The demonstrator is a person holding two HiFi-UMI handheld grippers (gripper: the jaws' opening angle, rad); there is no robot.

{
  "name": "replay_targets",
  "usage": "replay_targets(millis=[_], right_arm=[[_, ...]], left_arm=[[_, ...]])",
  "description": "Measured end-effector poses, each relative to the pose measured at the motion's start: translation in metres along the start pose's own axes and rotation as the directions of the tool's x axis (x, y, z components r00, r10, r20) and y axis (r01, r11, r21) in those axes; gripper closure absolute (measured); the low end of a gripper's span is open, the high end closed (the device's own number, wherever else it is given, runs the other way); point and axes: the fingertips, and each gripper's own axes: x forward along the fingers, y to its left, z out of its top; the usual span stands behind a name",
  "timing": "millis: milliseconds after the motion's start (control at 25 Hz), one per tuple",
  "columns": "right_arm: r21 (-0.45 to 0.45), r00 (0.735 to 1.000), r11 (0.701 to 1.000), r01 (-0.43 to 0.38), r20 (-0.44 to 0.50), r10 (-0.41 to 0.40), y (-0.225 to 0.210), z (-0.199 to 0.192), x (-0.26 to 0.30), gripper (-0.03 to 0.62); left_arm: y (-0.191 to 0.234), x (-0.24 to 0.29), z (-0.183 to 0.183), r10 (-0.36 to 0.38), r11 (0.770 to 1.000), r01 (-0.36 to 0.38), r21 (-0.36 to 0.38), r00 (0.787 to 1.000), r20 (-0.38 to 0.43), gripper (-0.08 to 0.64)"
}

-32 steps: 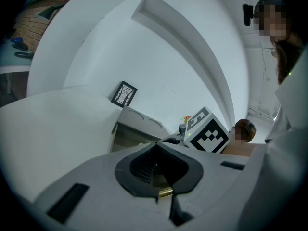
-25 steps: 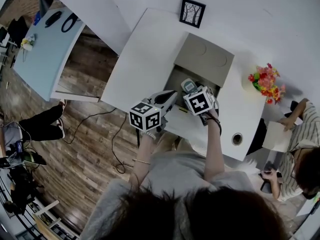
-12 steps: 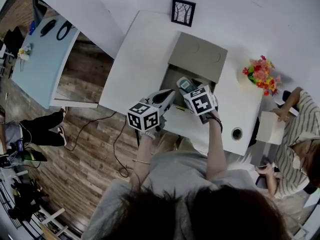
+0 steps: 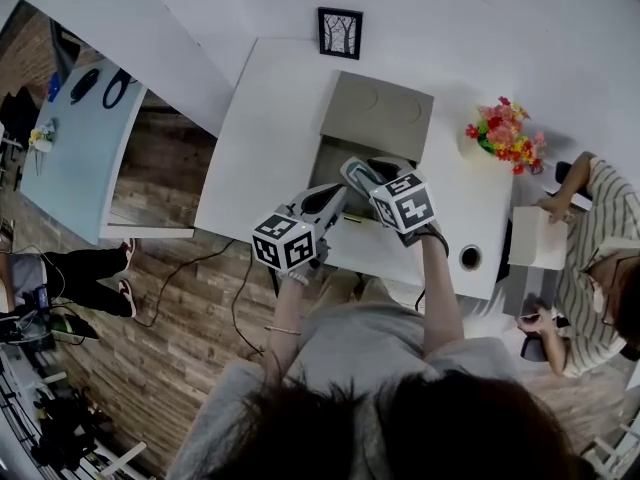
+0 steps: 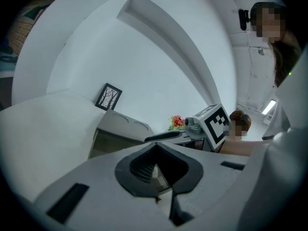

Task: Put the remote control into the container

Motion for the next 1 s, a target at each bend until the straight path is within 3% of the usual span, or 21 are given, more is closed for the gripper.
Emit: replay_targets(millis=[320, 520, 1000], right_arm=[[0.039, 0.987, 0.998, -0.049, 0.154, 0.043, 0.014, 0.018, -0.033, 0.557], [0.008, 0.972, 0.999, -0.045, 0.232, 0.042, 0.02, 0.03, -0.055, 0.591], [0.031, 0.899, 0.999, -0.022, 0.438, 0.007, 0.032, 0.066, -0.113, 0.594]], left_arm=[[-0.019, 0.001, 0.016, -0.041, 0.996, 0.039, 0.08, 0.999, 0.015, 0.557], [-0.031, 0.0, 0.023, -0.062, 0.991, 0.058, 0.117, 0.998, 0.031, 0.557], [-0.073, -0.012, 0.057, -0.123, 0.968, 0.099, 0.229, 0.988, 0.091, 0.557]])
